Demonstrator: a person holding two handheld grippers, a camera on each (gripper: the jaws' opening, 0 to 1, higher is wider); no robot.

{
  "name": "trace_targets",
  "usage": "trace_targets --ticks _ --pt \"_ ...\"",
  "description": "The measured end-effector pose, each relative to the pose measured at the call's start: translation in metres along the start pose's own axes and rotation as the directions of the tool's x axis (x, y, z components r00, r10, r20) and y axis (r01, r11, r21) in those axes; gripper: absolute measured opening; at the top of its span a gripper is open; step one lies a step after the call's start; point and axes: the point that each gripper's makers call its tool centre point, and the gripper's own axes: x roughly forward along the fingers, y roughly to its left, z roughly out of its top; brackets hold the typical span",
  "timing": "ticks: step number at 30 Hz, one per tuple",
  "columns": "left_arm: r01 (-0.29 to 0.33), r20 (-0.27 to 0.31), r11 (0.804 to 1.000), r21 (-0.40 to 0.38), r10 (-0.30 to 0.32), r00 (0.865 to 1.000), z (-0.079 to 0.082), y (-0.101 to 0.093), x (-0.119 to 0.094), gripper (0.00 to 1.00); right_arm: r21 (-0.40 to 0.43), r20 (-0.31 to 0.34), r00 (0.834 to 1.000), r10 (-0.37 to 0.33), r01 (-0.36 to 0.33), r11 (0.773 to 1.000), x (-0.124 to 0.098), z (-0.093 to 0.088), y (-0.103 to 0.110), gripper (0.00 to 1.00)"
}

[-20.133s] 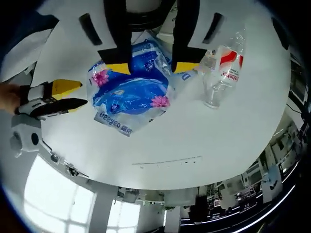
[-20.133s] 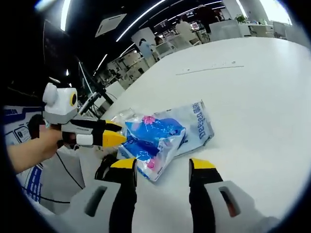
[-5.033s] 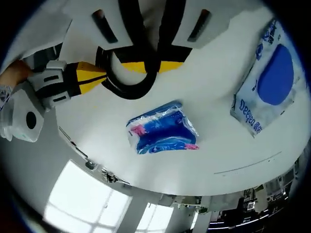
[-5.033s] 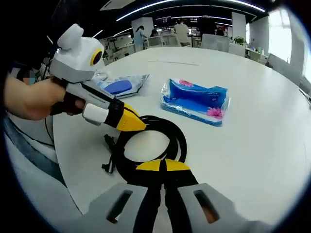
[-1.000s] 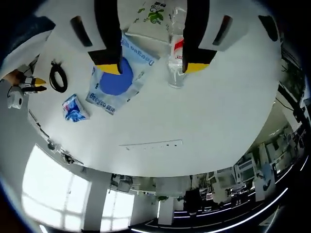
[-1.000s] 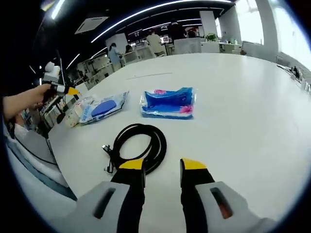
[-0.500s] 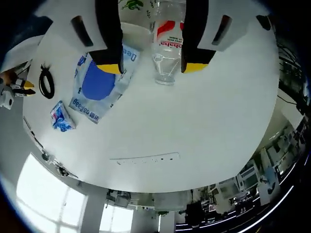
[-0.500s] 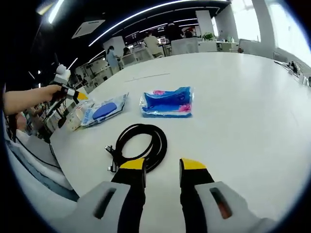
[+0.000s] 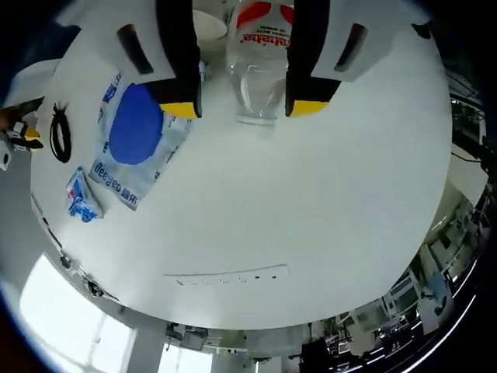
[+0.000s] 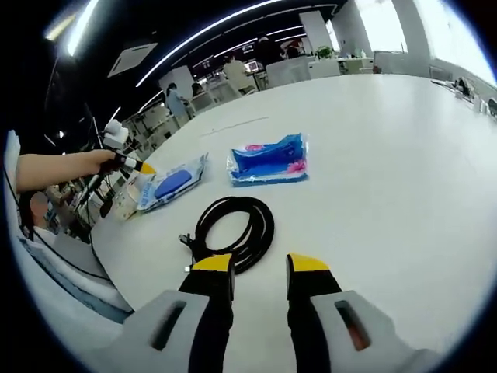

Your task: Arrange the tabletop items into an orderly group along one side of the table until the central work area is clear of visible clutter.

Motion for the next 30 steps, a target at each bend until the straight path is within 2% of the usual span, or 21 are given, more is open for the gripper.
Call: trace_targets --ticks 3,7,13,19,21,25,26,27,28,30 --pt "-0.003 0.003 1.000 -0.018 0.003 1.000 0.000 0.003 0.003 0.40 -0.001 -0.007 1.000 -0.002 0.002 1.000 -0.002 -0.003 0.002 0.24" --pt "-0.032 -0.029 0.999 0.025 0.033 0.999 -0.006 0.008 0.009 0.38 -0.008 -0.014 1.000 0.000 0.000 1.000 -0.002 -0.007 0.006 0.23" --pt "-0.061 -0.050 0.998 0.033 0.062 0.997 -0.009 0.014 0.015 0.34 0.010 -0.023 1.000 0.000 0.001 1.000 -0.001 -0.008 0.010 0.19" --pt "-0.059 -0.069 0.997 0.059 0.063 0.996 -0.010 0.013 0.023 0.36 0.004 -0.020 1.000 0.013 -0.013 1.000 -0.002 -0.007 0.014 0.20" --pt "-0.043 -0.072 0.998 0.053 0.046 0.996 -0.008 0.011 0.022 0.34 0.021 -0.021 1.000 0.020 -0.019 1.000 -0.002 -0.009 0.015 0.20" --pt "-0.037 -0.059 0.997 0.070 0.041 0.997 -0.008 0.012 0.021 0.34 0.020 -0.027 0.999 0.020 -0.019 1.000 -0.002 -0.012 0.016 0.20" --pt "-0.034 -0.051 0.997 0.075 0.038 0.998 -0.008 0.011 0.021 0.32 0.021 -0.026 0.999 0.019 -0.019 1.000 -0.003 -0.011 0.015 0.19" --pt "-0.015 -0.033 0.994 0.105 0.019 0.999 -0.005 0.008 0.021 0.26 0.025 -0.017 1.000 0.017 -0.016 1.000 -0.003 -0.009 0.015 0.19" --pt "-0.011 -0.049 0.993 0.114 0.017 0.999 -0.008 0.007 0.021 0.24 0.029 -0.008 1.000 0.017 -0.016 0.999 -0.004 -0.007 0.015 0.19" --pt "-0.024 -0.039 0.993 0.116 0.029 0.999 -0.006 0.007 0.020 0.23 0.034 0.000 1.000 0.014 -0.014 0.999 -0.005 -0.005 0.014 0.17"
